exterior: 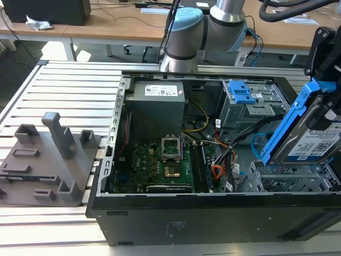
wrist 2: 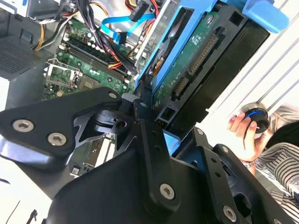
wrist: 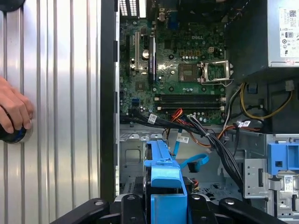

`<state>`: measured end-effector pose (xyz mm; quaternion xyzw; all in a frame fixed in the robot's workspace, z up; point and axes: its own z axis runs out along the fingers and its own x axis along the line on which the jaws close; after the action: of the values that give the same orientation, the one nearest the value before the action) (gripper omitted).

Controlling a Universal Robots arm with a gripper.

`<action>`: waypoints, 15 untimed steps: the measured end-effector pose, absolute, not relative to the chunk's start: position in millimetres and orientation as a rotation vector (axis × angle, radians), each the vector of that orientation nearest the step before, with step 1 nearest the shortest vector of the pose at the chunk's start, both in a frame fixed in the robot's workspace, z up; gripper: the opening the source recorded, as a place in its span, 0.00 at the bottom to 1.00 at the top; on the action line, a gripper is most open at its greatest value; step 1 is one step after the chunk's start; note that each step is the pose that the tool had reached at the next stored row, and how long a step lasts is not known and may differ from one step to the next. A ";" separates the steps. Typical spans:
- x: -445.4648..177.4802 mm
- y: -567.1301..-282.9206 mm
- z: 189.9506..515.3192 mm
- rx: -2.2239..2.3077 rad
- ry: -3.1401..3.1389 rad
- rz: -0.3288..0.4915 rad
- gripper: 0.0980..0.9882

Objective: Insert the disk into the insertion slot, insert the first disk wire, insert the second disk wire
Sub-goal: 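Insert the disk into the insertion slot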

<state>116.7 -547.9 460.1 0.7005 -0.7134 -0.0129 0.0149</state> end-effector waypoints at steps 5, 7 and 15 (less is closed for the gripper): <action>116.7 -542.8 459.0 2.180 -2.220 -0.040 0.30; 116.9 -542.8 456.4 2.180 -2.220 -0.040 0.30; 116.9 -542.8 445.8 2.180 -2.220 -0.040 0.30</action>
<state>116.9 -542.8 445.8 0.7005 -0.7134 -0.0129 0.0150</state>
